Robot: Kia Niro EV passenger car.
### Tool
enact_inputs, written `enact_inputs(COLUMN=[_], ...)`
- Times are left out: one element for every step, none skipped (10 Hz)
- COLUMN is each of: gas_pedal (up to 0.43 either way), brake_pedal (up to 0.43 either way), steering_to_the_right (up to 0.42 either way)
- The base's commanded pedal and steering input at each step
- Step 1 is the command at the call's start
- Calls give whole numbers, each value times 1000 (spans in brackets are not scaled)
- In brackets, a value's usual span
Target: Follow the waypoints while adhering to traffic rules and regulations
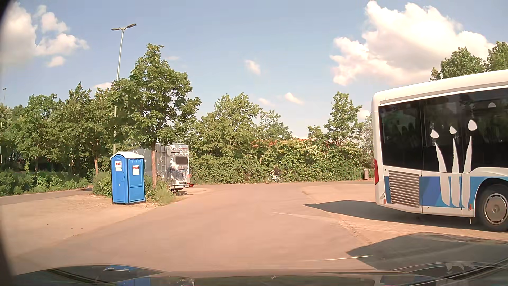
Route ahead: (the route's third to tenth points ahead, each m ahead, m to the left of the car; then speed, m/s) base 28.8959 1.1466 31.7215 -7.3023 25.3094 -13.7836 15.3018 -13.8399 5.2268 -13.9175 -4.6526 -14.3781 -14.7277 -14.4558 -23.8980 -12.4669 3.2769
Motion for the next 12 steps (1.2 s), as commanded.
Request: enact_inputs(gas_pedal=[28, 28, 28, 28, 28, 28, 28, 28, 28, 28, 28, 28], brake_pedal=[12, 12, 12, 12, 12, 12, 12, 12, 12, 12, 12, 12], steering_to_the_right=[17, 17, 17, 17, 15, 15, 15, 15, 14, 14, 14, 14])
